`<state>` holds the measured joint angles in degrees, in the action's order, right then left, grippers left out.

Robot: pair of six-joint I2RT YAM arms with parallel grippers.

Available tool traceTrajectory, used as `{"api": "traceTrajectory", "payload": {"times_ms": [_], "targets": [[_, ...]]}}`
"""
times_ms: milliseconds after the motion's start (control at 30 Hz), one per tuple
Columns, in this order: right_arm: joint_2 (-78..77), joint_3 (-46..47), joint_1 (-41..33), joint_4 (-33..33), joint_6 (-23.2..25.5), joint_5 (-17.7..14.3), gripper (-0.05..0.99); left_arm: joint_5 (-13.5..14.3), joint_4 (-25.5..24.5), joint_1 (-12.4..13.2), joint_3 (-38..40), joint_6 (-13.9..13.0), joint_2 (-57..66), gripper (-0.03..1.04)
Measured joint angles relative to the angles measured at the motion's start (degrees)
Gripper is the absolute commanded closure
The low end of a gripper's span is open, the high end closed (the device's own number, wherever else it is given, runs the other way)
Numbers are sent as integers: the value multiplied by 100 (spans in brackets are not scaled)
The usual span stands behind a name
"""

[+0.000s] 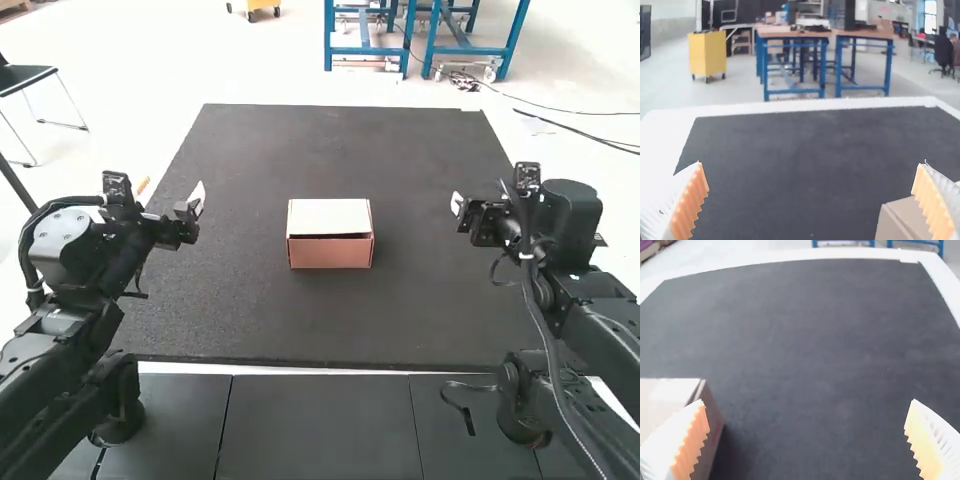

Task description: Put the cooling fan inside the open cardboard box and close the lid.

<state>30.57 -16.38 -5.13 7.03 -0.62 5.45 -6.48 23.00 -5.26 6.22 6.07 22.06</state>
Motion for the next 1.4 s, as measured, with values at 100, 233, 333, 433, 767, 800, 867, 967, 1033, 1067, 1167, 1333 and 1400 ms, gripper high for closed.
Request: {"api": "traceTrajectory", "payload": {"times_ms": [100, 233, 333, 433, 767, 800, 867, 967, 1033, 1067, 1167, 1333, 1400], "targets": [[-426, 223, -2, 278, 2, -31, 4, -2, 127, 2, -295, -138, -501, 5], [-933, 581, -83, 605, 55, -61, 4, 2, -275, 0, -590, -203, -1163, 5], [-1244, 903, -127, 826, 70, -105, 4, 0, -614, 0, -590, -157, -1657, 5], [-1655, 1327, -146, 990, 87, -192, 4, 0, -960, 2, -590, -63, -2111, 5], [-3016, 1617, -151, 483, 308, -295, 3, 0, -1755, 2, -590, 26, -2170, 5], [-3016, 1617, -151, 426, 350, -284, 3, 0, -1847, 2, -590, 31, -2170, 5], [-3016, 1617, -149, 332, 417, -269, 3, 0, -1978, 0, -590, 44, -2170, 5], [-3016, 1617, -151, 72, 466, -284, 3, 0, -2122, 2, -590, 46, -2170, 5], [-3016, 1617, -157, -310, 435, -387, 3, 0, -2247, 0, -590, 46, -2170, 5], [-3014, 1617, -157, -496, 398, -474, 3, 0, -2256, 0, -590, 48, -2170, 5], [-3012, 1617, -164, -605, 339, -732, 3, 0, -2326, 0, -590, 17, -2170, 5], [-3012, 1617, -162, -636, 247, -940, 3, 0, -2385, 0, -590, -28, -2170, 5], [-3012, 1617, -162, -638, 229, -970, 3, 0, -2387, 2, -590, -46, -2170, 5]]}}
